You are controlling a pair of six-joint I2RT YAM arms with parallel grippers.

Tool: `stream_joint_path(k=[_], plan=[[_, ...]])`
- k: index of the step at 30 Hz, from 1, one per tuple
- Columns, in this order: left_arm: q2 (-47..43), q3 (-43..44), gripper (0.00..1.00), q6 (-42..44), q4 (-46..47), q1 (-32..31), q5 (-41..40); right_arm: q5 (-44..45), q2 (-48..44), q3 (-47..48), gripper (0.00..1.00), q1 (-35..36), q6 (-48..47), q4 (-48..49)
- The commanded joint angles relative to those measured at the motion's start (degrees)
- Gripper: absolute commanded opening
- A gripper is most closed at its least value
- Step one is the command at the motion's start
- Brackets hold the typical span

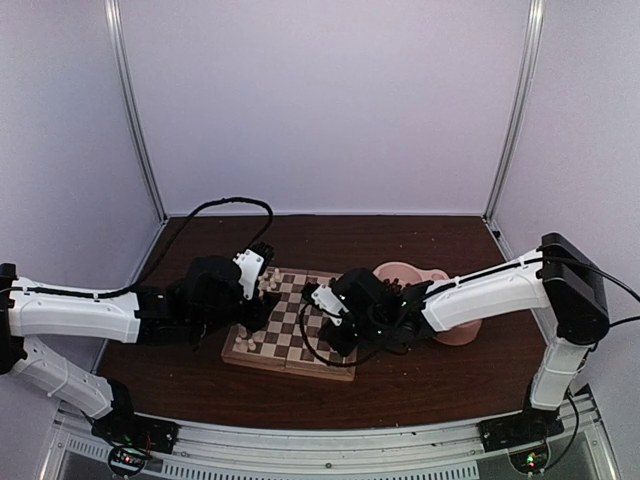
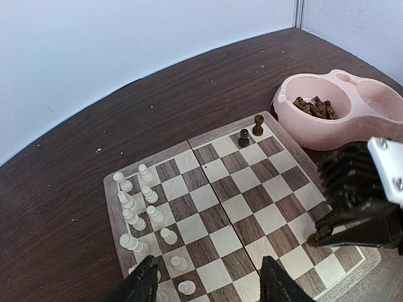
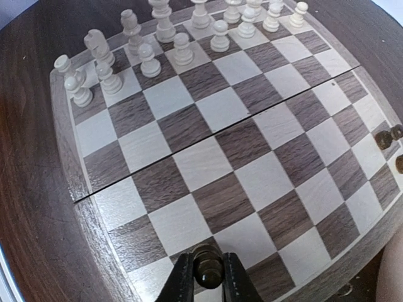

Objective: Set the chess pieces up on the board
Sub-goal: Pick up the bishop from the chessboard, then place the bishop on c8.

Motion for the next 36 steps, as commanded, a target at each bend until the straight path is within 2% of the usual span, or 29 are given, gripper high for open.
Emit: stream_joint_path(k=[1,7,13,18,23,36], plan=[[-0.1,1.8,0.56,0.6,0.9,0.2,0.6,4.3,-3.9,-1.1,0.13,-2.5,1.6,1.1],[0.7,2.3,0.56,-0.8,0.4,0.2,2.5,11.0,-4.0,-0.6,0.12,-5.5,3.5,0.8],[1.4,2.3,0.56,-1.7,1.1,0.2,4.5,13.8,-1.8,2.3,0.11,-8.5,6.0,1.6],[1.4,1.8,0.56,-1.5,1.3,0.1,4.5,10.5,1.6,2.4,0.11,-10.1,6.5,6.3],[0.7,2.3,0.56,-1.9,0.4,0.2,6.3,8.5,3.9,4.6,0.09,-10.1,5.1,4.3],[0.1,1.9,0.56,-0.9,0.3,0.2,2.9,6.6,4.6,5.9,0.10,-10.1,5.2,0.0]])
